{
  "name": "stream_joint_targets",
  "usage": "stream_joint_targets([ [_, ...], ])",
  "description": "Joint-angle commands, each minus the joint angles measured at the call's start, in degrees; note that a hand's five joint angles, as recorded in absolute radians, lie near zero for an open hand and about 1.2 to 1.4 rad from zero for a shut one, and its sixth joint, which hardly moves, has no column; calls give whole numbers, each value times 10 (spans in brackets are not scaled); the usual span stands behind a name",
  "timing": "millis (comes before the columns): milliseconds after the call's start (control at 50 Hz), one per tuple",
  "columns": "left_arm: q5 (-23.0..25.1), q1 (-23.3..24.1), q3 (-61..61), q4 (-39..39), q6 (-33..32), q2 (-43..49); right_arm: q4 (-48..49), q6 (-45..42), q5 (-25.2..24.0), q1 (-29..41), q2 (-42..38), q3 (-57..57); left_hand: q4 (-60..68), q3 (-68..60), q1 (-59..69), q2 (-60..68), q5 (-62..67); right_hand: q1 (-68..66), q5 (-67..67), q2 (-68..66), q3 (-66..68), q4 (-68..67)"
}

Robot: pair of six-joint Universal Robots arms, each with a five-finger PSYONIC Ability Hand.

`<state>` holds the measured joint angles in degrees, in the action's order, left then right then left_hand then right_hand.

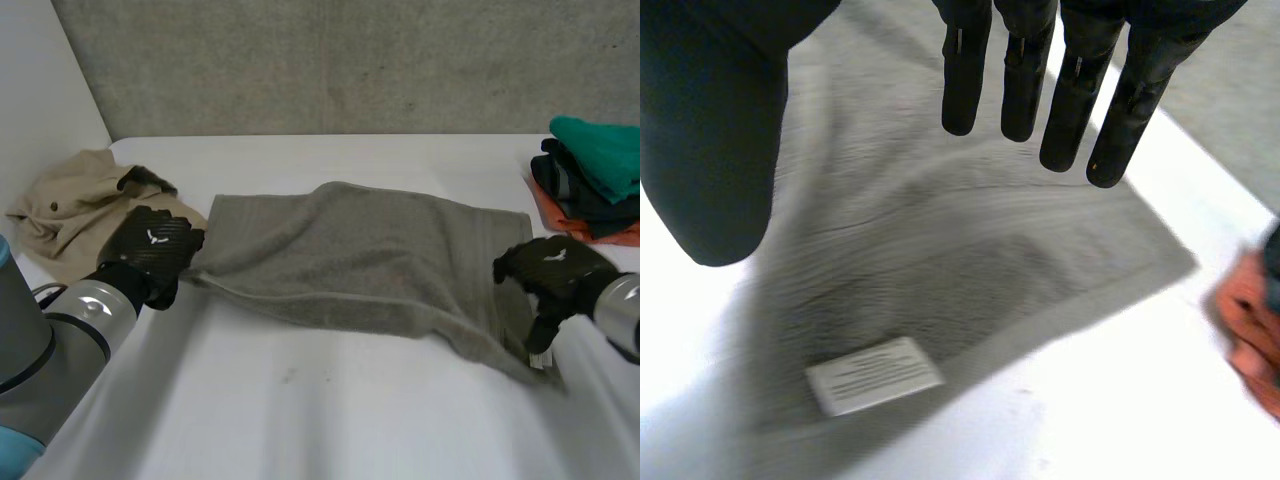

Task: Fold the laundry.

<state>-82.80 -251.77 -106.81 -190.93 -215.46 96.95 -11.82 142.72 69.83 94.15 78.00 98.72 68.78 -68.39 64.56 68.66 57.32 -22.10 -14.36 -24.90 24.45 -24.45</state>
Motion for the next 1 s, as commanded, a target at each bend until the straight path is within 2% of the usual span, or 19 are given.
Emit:
stream_joint_targets([
  [20,0,-8,17,-8,1,8,19,96,-44,-94,7,-12,112,-116,154,113,127,-41,-19,-13,18,-18],
  [100,0,-8,32,-8,8,19,4,99,-73,-121,3,-19,112,-116,154,113,127,-48,-25,-20,24,-25],
  [240,-1,-9,61,-8,22,35,-103,71,-94,-134,-31,-2,112,-116,154,113,127,-58,-36,-30,35,-35],
  [300,-1,-11,71,-8,27,41,-100,75,-107,-133,-30,36,112,-116,154,113,127,-55,-32,-27,31,-31],
  [560,-1,-7,116,-6,29,68,59,151,-107,-103,48,194,112,-116,154,113,127,-70,-47,-42,46,-46],
  [660,-1,-4,131,-5,30,78,151,151,-74,-54,37,218,112,-116,154,113,127,-112,-89,-84,88,-88],
  [820,-1,-6,142,-5,30,86,200,144,-19,-16,-8,210,112,-116,154,113,127,-164,-142,-136,141,-141],
  [940,-1,-9,146,-5,29,86,209,130,-16,-13,-25,204,112,-116,154,113,127,-235,-212,-207,211,-211],
  [1000,-2,-11,150,-4,29,86,236,117,-13,-14,-28,204,112,-116,154,113,127,-330,-308,-302,307,-307],
])
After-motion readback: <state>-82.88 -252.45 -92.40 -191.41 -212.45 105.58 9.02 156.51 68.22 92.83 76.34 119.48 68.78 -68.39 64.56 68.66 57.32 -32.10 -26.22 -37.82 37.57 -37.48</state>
